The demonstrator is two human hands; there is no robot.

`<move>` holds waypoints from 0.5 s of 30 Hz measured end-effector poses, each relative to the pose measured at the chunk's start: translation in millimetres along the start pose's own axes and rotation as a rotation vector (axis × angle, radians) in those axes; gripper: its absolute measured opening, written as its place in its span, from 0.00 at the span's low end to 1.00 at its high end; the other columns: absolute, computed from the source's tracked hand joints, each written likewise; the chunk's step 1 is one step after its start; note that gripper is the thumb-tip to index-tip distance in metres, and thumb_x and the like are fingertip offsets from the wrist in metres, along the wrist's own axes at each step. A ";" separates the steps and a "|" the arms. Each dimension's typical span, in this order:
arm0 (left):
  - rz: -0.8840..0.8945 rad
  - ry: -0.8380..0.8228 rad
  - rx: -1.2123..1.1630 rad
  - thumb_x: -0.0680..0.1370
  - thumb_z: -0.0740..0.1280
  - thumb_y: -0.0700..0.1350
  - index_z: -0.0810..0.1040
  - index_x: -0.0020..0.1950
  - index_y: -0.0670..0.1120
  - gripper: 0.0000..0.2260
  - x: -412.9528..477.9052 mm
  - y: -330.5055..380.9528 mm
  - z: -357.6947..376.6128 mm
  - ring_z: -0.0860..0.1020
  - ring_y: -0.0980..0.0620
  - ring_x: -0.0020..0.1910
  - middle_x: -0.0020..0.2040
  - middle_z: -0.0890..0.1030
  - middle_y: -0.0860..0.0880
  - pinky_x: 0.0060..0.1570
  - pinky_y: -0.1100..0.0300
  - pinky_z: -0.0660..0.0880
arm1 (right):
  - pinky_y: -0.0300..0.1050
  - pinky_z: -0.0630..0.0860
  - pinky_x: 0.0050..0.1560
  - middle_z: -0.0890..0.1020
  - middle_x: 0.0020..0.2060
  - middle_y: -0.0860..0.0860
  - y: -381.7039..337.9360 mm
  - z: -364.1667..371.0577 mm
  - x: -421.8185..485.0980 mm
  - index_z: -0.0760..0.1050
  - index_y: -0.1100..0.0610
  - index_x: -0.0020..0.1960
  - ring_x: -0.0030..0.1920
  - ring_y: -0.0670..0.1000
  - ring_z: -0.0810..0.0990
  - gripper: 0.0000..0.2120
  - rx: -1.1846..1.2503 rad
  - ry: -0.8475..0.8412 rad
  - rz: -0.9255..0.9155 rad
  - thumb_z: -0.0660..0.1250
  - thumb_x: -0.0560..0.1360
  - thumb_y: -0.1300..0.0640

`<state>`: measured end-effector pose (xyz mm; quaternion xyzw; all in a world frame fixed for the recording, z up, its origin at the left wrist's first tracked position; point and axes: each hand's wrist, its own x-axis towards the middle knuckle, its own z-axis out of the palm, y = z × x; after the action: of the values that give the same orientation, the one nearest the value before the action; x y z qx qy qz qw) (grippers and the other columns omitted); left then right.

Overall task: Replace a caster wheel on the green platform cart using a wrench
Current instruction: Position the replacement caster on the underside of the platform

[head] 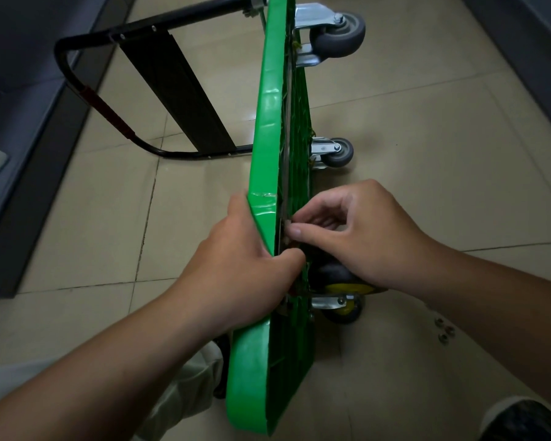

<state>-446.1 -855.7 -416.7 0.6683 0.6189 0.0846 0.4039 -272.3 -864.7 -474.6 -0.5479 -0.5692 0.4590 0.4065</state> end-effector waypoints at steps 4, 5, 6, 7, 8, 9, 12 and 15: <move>-0.003 -0.001 0.004 0.65 0.69 0.57 0.65 0.66 0.57 0.30 -0.6 0.6 -1.0 0.84 0.47 0.42 0.48 0.81 0.50 0.44 0.42 0.84 | 0.27 0.72 0.34 0.85 0.34 0.42 0.5 1.0 0.8 0.84 0.49 0.40 0.33 0.37 0.82 0.05 -0.080 -0.004 -0.029 0.76 0.75 0.53; -0.002 -0.002 0.005 0.65 0.69 0.57 0.65 0.66 0.57 0.30 -0.9 0.7 -0.9 0.84 0.48 0.41 0.47 0.81 0.50 0.43 0.42 0.84 | 0.27 0.72 0.34 0.85 0.34 0.42 0.5 0.5 1.3 0.84 0.49 0.40 0.33 0.37 0.82 0.06 -0.080 -0.011 -0.022 0.75 0.76 0.52; -0.002 -0.003 0.008 0.66 0.69 0.57 0.65 0.67 0.57 0.30 -1.2 0.9 -0.7 0.83 0.48 0.41 0.47 0.81 0.50 0.43 0.42 0.84 | 0.28 0.73 0.34 0.86 0.34 0.43 0.5 0.4 1.4 0.84 0.49 0.40 0.33 0.37 0.82 0.06 -0.065 -0.019 -0.007 0.75 0.76 0.52; -0.002 -0.003 0.009 0.65 0.69 0.57 0.65 0.67 0.57 0.30 -1.1 1.1 -0.6 0.83 0.48 0.40 0.47 0.80 0.50 0.43 0.43 0.84 | 0.29 0.73 0.34 0.86 0.34 0.43 0.9 0.5 1.5 0.84 0.49 0.40 0.33 0.38 0.81 0.07 -0.050 -0.022 0.010 0.75 0.76 0.51; -0.003 -0.001 0.008 0.65 0.69 0.57 0.65 0.66 0.57 0.30 -0.9 1.2 -0.6 0.83 0.48 0.40 0.47 0.80 0.50 0.43 0.43 0.84 | 0.30 0.73 0.34 0.86 0.34 0.44 0.8 0.8 1.6 0.84 0.49 0.39 0.32 0.38 0.81 0.08 -0.046 -0.019 0.026 0.74 0.76 0.50; -0.003 0.002 0.007 0.65 0.69 0.57 0.66 0.66 0.57 0.30 -0.6 1.2 -0.6 0.83 0.48 0.40 0.47 0.80 0.49 0.43 0.42 0.84 | 0.31 0.73 0.34 0.85 0.34 0.44 0.8 1.0 1.8 0.83 0.48 0.39 0.32 0.38 0.81 0.08 -0.055 -0.013 0.034 0.74 0.77 0.49; 0.003 0.007 0.004 0.66 0.69 0.57 0.66 0.66 0.57 0.29 0.1 1.2 -0.2 0.83 0.48 0.38 0.45 0.80 0.49 0.41 0.43 0.84 | 0.31 0.73 0.33 0.85 0.35 0.44 -1.0 1.6 2.6 0.83 0.49 0.40 0.33 0.39 0.81 0.10 -0.129 -0.011 0.024 0.71 0.78 0.47; 0.000 -0.001 0.003 0.66 0.69 0.57 0.66 0.66 0.57 0.30 0.2 0.7 0.2 0.83 0.47 0.40 0.47 0.81 0.49 0.42 0.41 0.84 | 0.30 0.72 0.31 0.83 0.34 0.42 -1.7 2.2 3.2 0.82 0.48 0.39 0.32 0.39 0.80 0.11 -0.208 -0.001 -0.013 0.71 0.78 0.46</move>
<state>-445.4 -855.5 -416.5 0.6689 0.6190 0.0833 0.4030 -275.1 -861.7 -473.7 -0.5831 -0.6176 0.3950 0.3500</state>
